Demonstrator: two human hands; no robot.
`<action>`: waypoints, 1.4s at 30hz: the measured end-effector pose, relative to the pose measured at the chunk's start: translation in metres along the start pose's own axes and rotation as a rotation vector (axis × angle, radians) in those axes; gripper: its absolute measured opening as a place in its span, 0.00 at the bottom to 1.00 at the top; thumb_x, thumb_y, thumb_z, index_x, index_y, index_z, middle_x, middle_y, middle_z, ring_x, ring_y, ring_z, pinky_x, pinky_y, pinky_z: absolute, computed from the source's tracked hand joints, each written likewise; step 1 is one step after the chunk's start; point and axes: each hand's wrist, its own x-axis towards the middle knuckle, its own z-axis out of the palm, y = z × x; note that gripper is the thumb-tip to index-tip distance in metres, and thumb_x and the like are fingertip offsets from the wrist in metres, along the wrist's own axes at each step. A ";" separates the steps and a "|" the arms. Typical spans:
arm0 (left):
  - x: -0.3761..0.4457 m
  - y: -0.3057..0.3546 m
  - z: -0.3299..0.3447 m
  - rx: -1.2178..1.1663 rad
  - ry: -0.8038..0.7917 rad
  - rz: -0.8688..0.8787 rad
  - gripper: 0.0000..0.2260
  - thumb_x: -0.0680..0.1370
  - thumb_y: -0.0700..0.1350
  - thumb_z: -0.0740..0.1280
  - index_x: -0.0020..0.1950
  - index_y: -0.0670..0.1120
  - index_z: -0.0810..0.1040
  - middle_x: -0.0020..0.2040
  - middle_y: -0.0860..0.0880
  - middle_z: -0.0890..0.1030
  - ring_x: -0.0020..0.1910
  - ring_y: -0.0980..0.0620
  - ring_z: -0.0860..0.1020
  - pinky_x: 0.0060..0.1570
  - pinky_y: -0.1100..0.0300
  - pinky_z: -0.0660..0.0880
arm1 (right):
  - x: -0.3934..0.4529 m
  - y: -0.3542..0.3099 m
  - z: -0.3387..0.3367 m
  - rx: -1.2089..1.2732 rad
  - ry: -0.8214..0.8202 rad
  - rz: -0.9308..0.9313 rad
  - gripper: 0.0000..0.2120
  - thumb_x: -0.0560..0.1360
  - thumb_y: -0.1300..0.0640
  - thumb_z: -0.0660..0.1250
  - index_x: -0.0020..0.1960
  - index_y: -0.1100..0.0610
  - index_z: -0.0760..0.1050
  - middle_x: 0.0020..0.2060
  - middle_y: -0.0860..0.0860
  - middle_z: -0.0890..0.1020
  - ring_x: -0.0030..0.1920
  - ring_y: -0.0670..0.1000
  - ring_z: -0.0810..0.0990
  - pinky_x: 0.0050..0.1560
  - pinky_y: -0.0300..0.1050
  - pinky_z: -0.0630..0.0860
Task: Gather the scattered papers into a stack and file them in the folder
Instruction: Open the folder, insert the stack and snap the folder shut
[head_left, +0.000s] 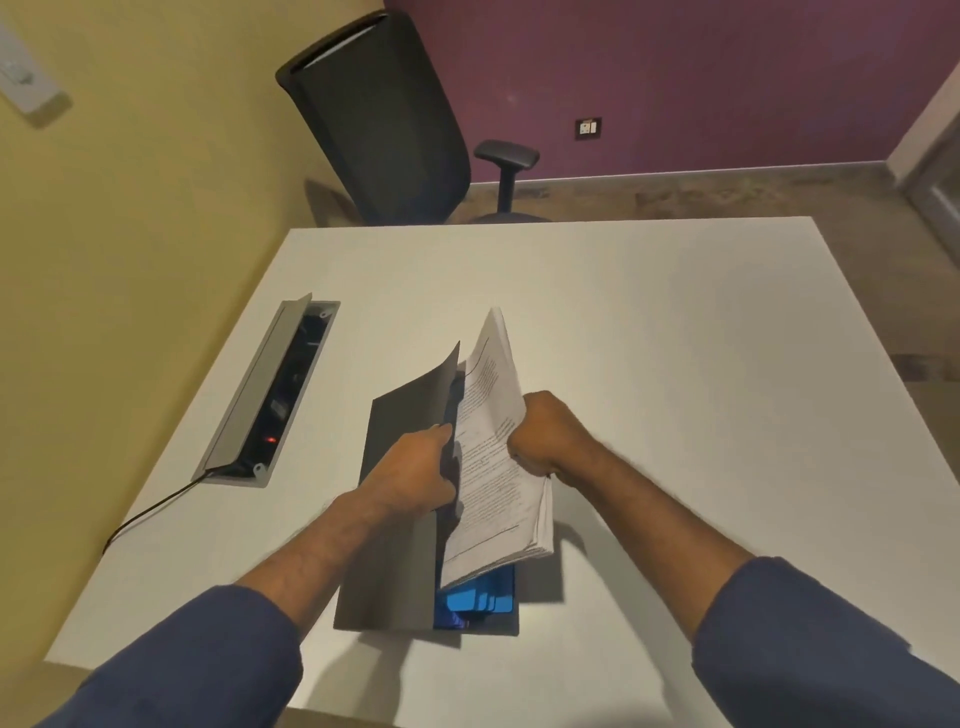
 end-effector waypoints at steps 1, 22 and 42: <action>0.001 0.000 -0.002 -0.030 0.010 -0.010 0.28 0.72 0.43 0.75 0.70 0.51 0.70 0.46 0.63 0.74 0.36 0.56 0.75 0.29 0.72 0.67 | -0.001 -0.001 0.008 0.014 0.010 -0.007 0.14 0.70 0.67 0.68 0.55 0.64 0.78 0.49 0.60 0.82 0.48 0.60 0.82 0.39 0.48 0.78; 0.007 0.004 -0.020 -0.228 -0.021 0.129 0.33 0.74 0.42 0.74 0.76 0.48 0.65 0.69 0.51 0.76 0.46 0.49 0.82 0.40 0.65 0.82 | 0.030 0.007 0.113 0.051 0.128 0.175 0.04 0.82 0.54 0.60 0.51 0.54 0.66 0.40 0.49 0.73 0.36 0.47 0.73 0.37 0.37 0.77; 0.015 0.038 0.024 -0.029 -0.003 0.092 0.18 0.78 0.44 0.67 0.67 0.45 0.69 0.69 0.41 0.69 0.54 0.42 0.80 0.56 0.49 0.80 | 0.020 0.081 0.096 -0.186 0.412 0.093 0.29 0.72 0.38 0.68 0.67 0.48 0.63 0.57 0.50 0.72 0.51 0.52 0.78 0.46 0.47 0.80</action>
